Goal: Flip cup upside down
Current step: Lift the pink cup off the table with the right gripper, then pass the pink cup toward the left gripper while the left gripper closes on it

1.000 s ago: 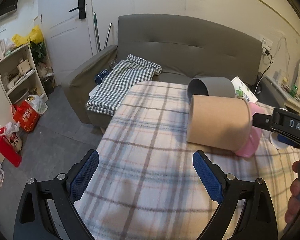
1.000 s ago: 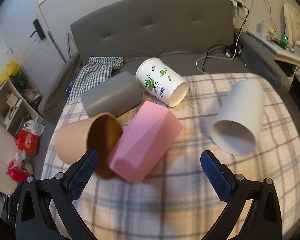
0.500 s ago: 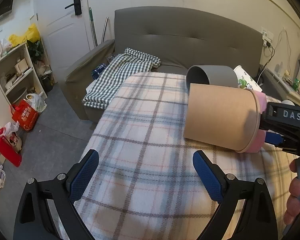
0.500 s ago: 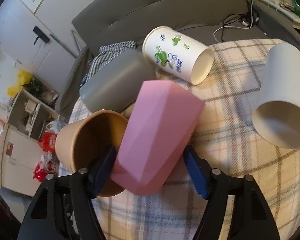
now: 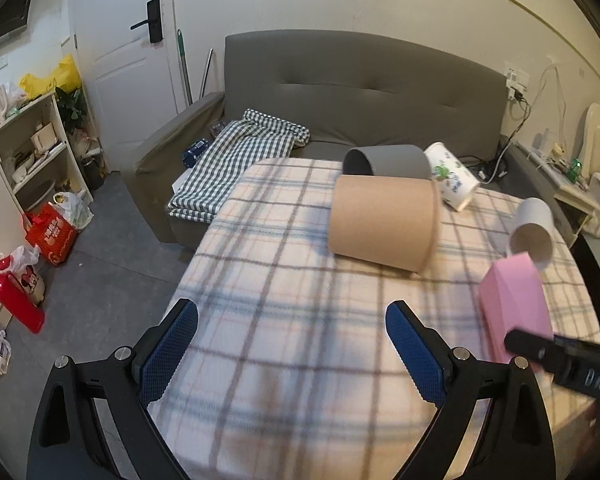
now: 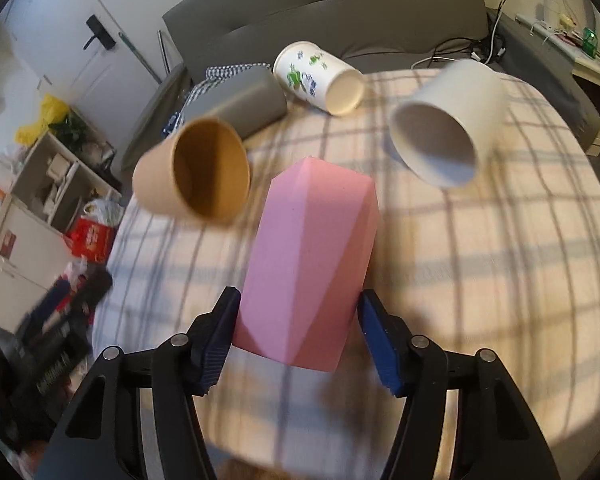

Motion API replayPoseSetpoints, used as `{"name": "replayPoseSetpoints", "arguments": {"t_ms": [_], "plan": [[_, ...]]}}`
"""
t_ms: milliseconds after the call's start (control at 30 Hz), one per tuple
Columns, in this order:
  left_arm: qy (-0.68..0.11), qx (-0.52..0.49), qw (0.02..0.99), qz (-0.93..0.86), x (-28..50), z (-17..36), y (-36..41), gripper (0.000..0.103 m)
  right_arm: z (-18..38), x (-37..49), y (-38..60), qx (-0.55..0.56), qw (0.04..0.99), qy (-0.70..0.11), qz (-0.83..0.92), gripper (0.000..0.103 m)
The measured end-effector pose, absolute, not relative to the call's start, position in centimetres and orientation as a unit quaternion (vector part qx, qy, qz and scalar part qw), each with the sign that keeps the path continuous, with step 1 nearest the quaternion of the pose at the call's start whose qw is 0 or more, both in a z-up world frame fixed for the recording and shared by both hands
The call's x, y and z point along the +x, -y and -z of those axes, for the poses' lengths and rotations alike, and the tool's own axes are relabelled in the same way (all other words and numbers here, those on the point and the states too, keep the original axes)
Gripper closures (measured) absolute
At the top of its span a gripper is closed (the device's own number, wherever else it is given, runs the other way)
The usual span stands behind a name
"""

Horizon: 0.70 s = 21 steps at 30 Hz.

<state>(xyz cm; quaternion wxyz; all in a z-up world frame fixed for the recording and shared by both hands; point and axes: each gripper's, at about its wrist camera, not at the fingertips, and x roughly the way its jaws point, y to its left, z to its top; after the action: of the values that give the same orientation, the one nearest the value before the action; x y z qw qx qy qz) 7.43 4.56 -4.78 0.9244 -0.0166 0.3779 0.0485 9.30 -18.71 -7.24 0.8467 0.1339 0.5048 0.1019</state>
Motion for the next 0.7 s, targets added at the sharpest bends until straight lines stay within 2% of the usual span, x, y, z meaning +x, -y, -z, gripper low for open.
{"name": "replayPoseSetpoints", "arguments": {"t_ms": [233,433,500,533,700], "plan": [[-0.378,-0.021,0.925,-0.035,5.0,4.2,-3.4,0.005,7.9,4.2,18.7,0.102,0.849,-0.508,-0.098,0.042],[-0.383,-0.016,0.923,-0.033,4.3,4.0,-2.8,0.005,8.2,4.1,19.1,0.107,0.851,-0.505,-0.098,0.042],[-0.383,-0.015,0.923,-0.033,4.1,3.8,-2.6,0.005,7.7,3.9,19.0,0.095,0.857,-0.498,-0.093,0.036],[-0.383,-0.014,0.923,-0.034,4.0,3.7,-2.6,0.005,7.4,3.7,19.0,0.089,0.862,-0.492,-0.090,0.028],[-0.372,-0.016,0.928,-0.034,2.9,2.5,-1.8,0.005,5.0,2.4,19.7,0.078,0.883,-0.453,-0.093,0.026]]}}
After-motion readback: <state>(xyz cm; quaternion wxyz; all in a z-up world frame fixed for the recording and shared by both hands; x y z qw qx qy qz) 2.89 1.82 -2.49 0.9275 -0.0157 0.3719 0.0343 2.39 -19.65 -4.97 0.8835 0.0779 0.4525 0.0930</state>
